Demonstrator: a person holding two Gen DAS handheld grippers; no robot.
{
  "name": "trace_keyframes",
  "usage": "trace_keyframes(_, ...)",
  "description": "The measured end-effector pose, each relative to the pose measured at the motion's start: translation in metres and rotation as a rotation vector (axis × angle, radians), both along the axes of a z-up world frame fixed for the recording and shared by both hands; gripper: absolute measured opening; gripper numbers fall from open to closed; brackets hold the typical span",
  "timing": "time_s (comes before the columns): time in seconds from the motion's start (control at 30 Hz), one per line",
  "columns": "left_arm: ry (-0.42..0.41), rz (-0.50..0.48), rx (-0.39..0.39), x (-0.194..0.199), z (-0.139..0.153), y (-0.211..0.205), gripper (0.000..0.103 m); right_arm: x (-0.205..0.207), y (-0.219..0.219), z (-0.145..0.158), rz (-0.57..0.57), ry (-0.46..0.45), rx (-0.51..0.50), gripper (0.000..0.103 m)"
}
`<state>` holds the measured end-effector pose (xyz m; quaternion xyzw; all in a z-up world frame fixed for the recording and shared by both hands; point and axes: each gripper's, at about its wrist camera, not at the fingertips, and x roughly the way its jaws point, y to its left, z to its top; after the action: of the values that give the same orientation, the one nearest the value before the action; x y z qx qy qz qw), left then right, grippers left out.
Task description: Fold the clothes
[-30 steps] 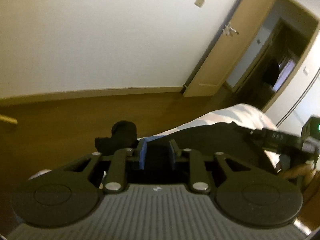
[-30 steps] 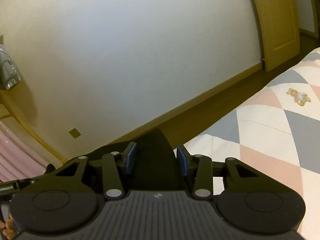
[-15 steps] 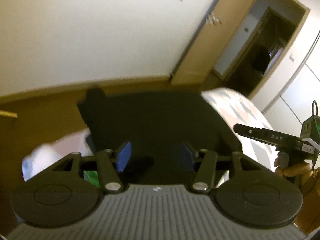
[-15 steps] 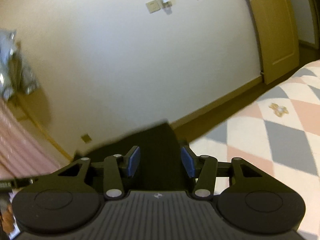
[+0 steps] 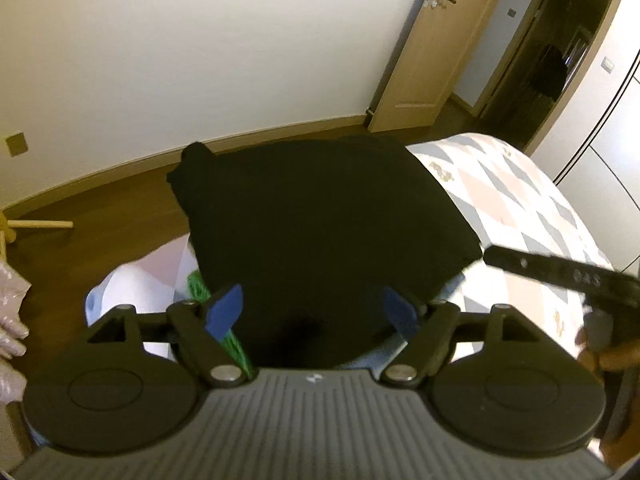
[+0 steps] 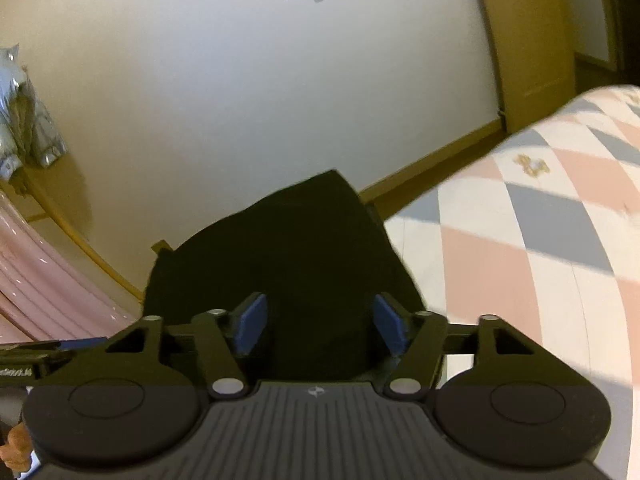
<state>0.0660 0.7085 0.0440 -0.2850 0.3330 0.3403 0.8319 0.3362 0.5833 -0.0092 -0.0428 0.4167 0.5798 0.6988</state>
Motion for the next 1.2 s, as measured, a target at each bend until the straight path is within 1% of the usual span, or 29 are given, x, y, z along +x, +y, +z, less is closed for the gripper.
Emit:
trace_keyframes(0.07, 0.032, 0.001, 0.003, -0.004, 0.008, -0.023, 0.077, -0.009, -0.021, 0.002, -0.016, 0.039, 0.005, 0.072)
trace_keyframes(0.1, 0.047, 0.002, 0.006, -0.006, 0.012, -0.033, 0.078, -0.014, -0.032, 0.004, -0.022, 0.059, 0.010, 0.077)
trace_keyframes(0.13, 0.063, 0.002, 0.008, -0.010, 0.017, -0.044, 0.080, -0.019, -0.044, 0.006, -0.025, 0.079, 0.016, 0.082)
trace_keyframes(0.2, 0.085, 0.002, 0.025, -0.014, 0.030, -0.068, 0.085, -0.030, -0.066, 0.013, -0.028, 0.098, 0.023, 0.087)
trace_keyframes(0.27, 0.102, 0.002, 0.055, -0.019, 0.044, -0.094, 0.092, -0.041, -0.090, 0.025, -0.029, 0.105, 0.033, 0.091)
trace_keyframes(0.33, 0.111, 0.002, 0.085, -0.026, 0.057, -0.119, 0.095, -0.052, -0.112, 0.039, -0.029, 0.096, 0.044, 0.098)
trace_keyframes(0.37, 0.115, 0.005, 0.099, -0.030, 0.062, -0.132, 0.098, -0.058, -0.123, 0.046, -0.028, 0.086, 0.047, 0.098)
trace_keyframes(0.43, 0.115, 0.010, 0.125, -0.035, 0.070, -0.154, 0.100, -0.068, -0.144, 0.059, -0.029, 0.068, 0.054, 0.101)
trace_keyframes(0.5, 0.105, 0.015, 0.143, -0.046, 0.079, -0.177, 0.102, -0.079, -0.167, 0.071, -0.031, 0.052, 0.059, 0.101)
trace_keyframes(0.63, 0.082, 0.018, 0.147, -0.064, 0.089, -0.212, 0.102, -0.096, -0.205, 0.086, -0.034, 0.028, 0.060, 0.101)
trace_keyframes(0.77, 0.101, 0.051, 0.146, -0.077, 0.092, -0.237, 0.102, -0.114, -0.240, 0.097, -0.031, 0.008, 0.068, 0.101)
trace_keyframes(0.87, 0.104, 0.076, 0.169, -0.090, 0.101, -0.258, 0.102, -0.128, -0.262, 0.103, -0.028, -0.007, 0.066, 0.101)
trace_keyframes(0.97, 0.105, 0.095, 0.211, -0.102, 0.112, -0.281, 0.102, -0.142, -0.279, 0.111, -0.019, -0.027, 0.058, 0.102)
trace_keyframes(1.07, 0.129, 0.114, 0.286, -0.111, 0.121, -0.305, 0.102, -0.156, -0.294, 0.120, -0.004, -0.049, 0.053, 0.103)
trace_keyframes(1.13, 0.146, 0.128, 0.338, -0.116, 0.127, -0.321, 0.102, -0.164, -0.302, 0.126, -0.009, -0.077, 0.047, 0.103)
trace_keyframes(1.2, 0.153, 0.143, 0.373, -0.120, 0.130, -0.333, 0.103, -0.171, -0.308, 0.129, -0.023, -0.099, 0.035, 0.103)
